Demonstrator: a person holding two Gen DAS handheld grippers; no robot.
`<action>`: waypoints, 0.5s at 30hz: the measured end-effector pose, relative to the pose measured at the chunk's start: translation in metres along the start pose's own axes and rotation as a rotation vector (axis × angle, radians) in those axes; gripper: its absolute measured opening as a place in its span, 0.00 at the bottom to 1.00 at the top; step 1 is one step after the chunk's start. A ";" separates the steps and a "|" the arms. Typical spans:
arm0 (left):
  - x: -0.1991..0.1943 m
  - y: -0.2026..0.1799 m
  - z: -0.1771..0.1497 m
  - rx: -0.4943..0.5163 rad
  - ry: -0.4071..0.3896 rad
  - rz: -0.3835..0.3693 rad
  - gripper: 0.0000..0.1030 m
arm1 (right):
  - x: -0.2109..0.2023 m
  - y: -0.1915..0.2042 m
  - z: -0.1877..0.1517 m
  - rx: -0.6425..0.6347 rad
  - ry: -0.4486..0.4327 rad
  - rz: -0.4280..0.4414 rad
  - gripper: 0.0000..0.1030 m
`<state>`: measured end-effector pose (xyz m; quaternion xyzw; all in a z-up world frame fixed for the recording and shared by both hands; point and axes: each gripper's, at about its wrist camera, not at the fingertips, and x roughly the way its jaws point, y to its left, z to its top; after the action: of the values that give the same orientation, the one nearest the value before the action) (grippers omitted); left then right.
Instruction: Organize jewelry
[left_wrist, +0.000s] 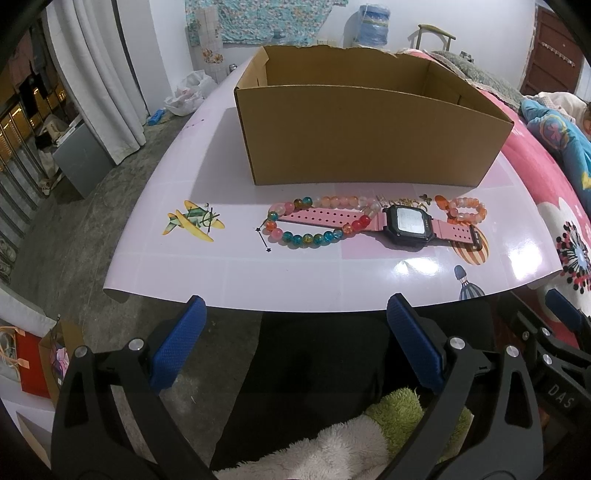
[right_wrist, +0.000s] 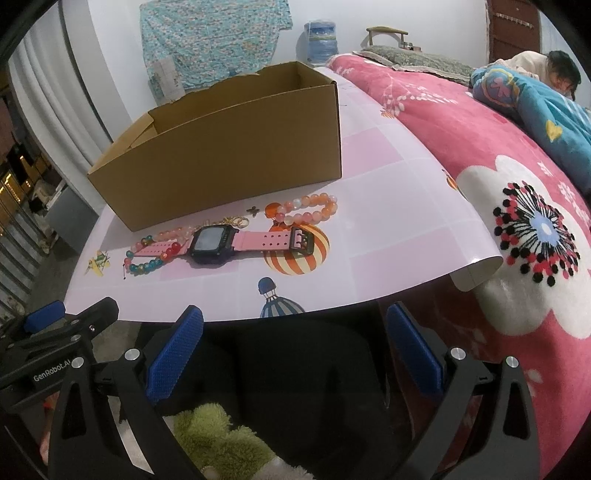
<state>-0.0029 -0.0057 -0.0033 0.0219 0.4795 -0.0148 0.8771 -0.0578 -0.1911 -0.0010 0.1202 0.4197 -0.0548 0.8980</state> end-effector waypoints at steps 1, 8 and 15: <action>0.000 0.000 0.000 0.000 -0.001 0.001 0.92 | 0.000 0.000 0.000 0.000 0.001 0.001 0.94; -0.002 0.003 0.001 -0.003 -0.002 0.003 0.92 | 0.000 0.000 -0.001 0.000 0.003 0.003 0.94; -0.002 0.004 0.001 -0.002 -0.003 0.004 0.92 | 0.000 0.000 -0.001 0.000 0.003 0.003 0.94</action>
<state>-0.0029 -0.0015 -0.0015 0.0216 0.4780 -0.0128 0.8780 -0.0590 -0.1905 -0.0015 0.1211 0.4210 -0.0531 0.8974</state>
